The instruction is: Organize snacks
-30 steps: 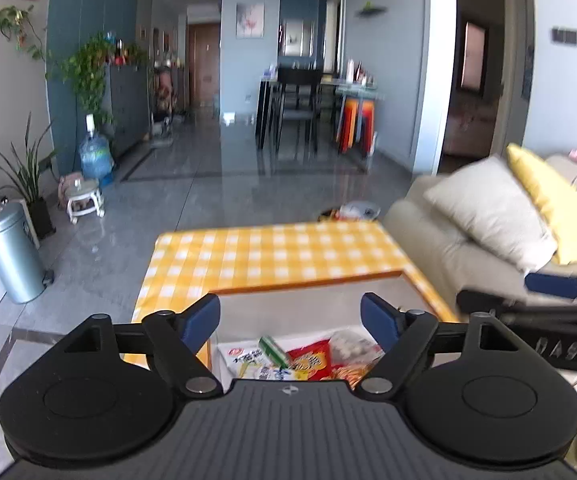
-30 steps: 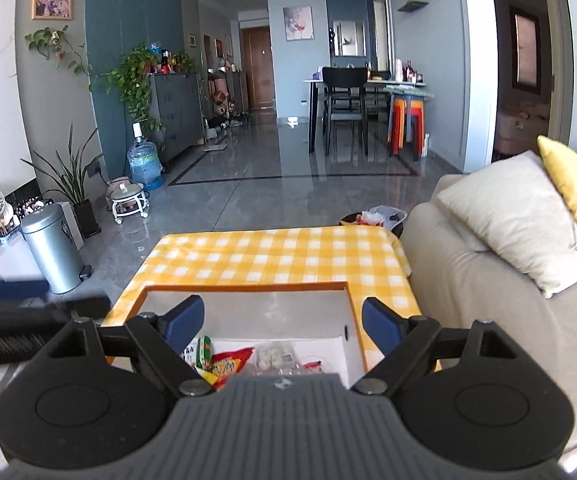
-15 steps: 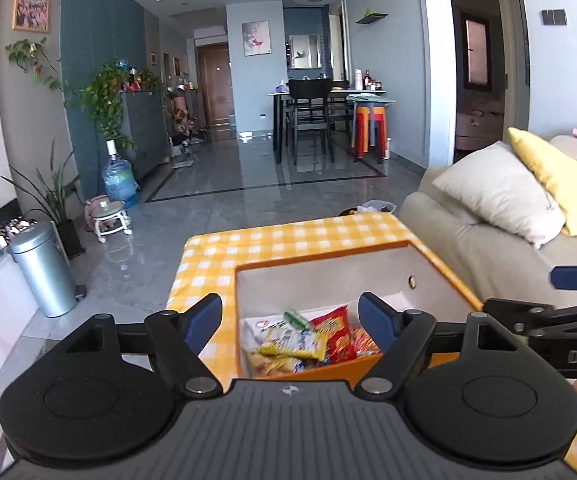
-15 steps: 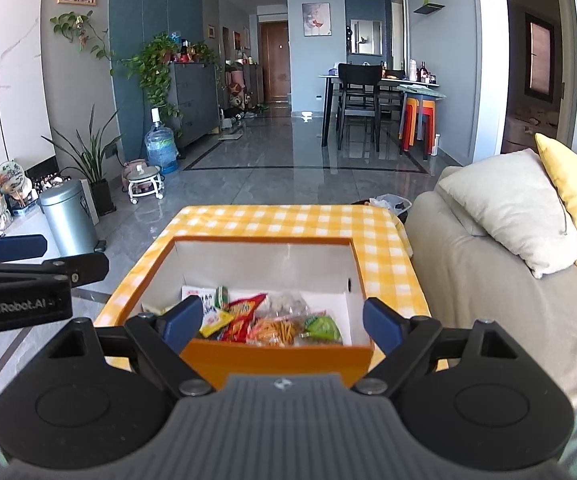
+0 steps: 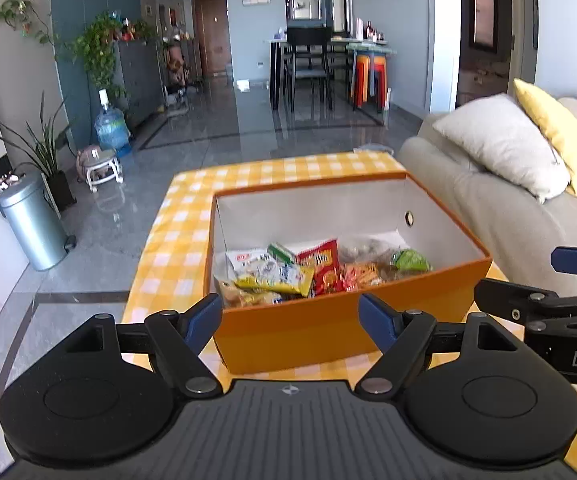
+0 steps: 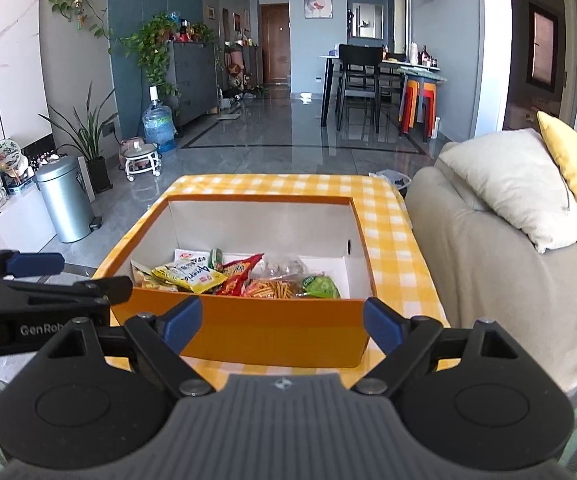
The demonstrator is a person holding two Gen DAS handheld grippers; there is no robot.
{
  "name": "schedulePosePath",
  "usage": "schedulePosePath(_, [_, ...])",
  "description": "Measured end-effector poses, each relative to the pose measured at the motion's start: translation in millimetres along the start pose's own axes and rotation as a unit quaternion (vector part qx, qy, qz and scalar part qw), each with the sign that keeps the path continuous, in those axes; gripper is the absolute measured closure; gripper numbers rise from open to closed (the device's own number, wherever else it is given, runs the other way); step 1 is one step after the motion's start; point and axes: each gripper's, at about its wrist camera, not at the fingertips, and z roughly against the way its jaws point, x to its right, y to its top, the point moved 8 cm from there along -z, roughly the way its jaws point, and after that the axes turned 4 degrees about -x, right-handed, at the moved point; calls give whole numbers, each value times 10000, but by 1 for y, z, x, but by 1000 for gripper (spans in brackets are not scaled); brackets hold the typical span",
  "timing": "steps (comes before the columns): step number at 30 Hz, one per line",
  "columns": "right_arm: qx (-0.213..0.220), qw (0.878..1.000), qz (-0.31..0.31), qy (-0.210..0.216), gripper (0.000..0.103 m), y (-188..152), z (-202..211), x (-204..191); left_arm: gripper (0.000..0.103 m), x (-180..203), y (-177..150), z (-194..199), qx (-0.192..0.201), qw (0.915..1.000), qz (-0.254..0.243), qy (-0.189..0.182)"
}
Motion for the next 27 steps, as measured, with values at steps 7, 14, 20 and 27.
schedulePosePath(7, [-78, 9999, -91, 105, 18, 2, -12, -3, 12, 2, -6, -2, -112, 9999, -32, 18])
schedulePosePath(14, [-49, 9999, -85, 102, 18, 4, -12, -3, 12, 6, -4, 0, -127, 9999, -82, -7])
schedulePosePath(20, [-11, 9999, -150, 31, 18, 5, -11, 2, 12, 7, -4, 1, -115, 9999, -99, 8])
schedulePosePath(27, [-1, 9999, -101, 44, 18, 4, -11, 2, 12, 7, -2, 3, -123, 9999, -94, 7])
